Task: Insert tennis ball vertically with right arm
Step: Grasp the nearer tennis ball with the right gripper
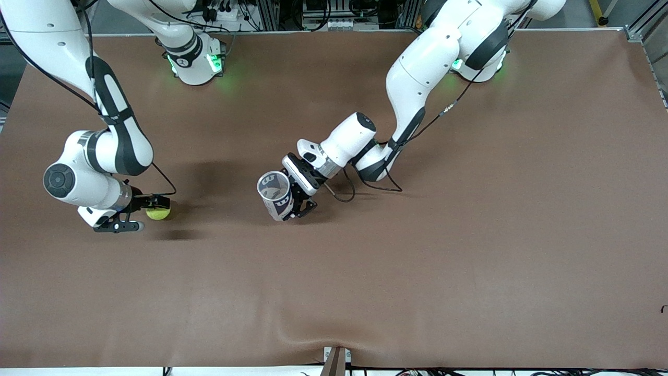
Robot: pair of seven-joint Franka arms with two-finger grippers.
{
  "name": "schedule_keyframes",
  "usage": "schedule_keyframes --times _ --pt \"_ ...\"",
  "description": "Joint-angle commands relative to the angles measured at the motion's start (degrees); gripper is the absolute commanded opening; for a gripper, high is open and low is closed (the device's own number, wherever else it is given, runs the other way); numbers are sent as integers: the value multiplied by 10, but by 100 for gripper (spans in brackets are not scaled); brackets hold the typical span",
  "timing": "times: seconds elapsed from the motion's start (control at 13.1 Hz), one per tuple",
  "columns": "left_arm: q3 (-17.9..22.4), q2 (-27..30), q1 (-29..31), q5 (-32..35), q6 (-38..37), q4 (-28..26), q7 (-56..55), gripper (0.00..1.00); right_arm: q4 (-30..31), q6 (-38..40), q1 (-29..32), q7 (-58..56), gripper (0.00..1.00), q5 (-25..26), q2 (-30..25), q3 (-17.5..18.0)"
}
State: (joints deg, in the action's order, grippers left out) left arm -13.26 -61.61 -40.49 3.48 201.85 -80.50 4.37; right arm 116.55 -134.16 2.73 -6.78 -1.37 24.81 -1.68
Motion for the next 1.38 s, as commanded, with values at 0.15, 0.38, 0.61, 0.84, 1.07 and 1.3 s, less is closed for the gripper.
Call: schedule_keyframes --times 0.15,0.38,0.61,0.84,1.07,1.3 --pt "7 -31 -4 -4 9 3 7 76 5 -41 22 -15 100 6 18 9" --pt "8 -47 -4 -4 10 2 10 76 6 -35 31 -36 51 5 17 10" --pt "9 -48 -3 -4 11 1 10 76 -7 13 26 -29 8 3 -1 12" --pt "9 -50 -4 -5 13 1 13 76 -82 152 25 -27 8 -21 -24 15" --pt "9 -51 -4 -5 15 1 12 76 -182 300 5 18 8 -68 -28 15" --pt "9 -48 -4 -4 17 1 13 76 -228 369 -49 147 9 -70 -40 17"
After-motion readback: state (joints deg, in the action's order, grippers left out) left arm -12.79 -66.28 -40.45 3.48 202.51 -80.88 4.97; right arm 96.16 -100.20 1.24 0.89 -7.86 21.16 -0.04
